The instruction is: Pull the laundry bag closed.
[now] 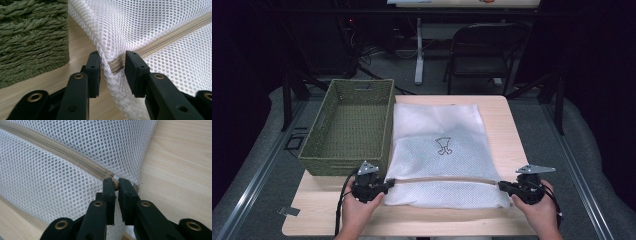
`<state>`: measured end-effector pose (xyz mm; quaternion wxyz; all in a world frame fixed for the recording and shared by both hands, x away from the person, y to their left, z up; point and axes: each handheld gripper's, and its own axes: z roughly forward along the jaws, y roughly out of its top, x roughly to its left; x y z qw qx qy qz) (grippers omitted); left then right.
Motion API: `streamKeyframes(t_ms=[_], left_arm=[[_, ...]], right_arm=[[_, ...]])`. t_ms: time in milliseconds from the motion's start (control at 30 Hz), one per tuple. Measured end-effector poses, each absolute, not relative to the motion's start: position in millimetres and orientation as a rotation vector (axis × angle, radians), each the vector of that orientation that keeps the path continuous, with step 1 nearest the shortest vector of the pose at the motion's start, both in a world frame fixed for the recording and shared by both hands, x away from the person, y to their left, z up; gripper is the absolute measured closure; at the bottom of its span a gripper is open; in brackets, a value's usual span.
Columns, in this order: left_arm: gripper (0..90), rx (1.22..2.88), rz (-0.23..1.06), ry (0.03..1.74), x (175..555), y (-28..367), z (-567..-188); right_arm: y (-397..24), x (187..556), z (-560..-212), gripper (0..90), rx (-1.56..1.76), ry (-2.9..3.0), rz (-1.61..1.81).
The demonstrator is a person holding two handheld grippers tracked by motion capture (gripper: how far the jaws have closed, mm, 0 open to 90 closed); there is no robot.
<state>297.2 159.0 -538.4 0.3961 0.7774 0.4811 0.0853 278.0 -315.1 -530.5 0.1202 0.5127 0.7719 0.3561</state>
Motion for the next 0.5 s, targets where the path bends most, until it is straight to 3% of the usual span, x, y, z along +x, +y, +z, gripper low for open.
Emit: streamKeyframes(t_ms=[100,500], left_arm=[[58.3,1.965,0.233,1.221,296,161,-537],[50.8,1.897,0.302,1.243,283,190,-519]], right_arm=[[-316,278,-530,78.2,1.501,2.250,1.046],[-321,272,-514,56.5,1.430,2.160,1.012]])
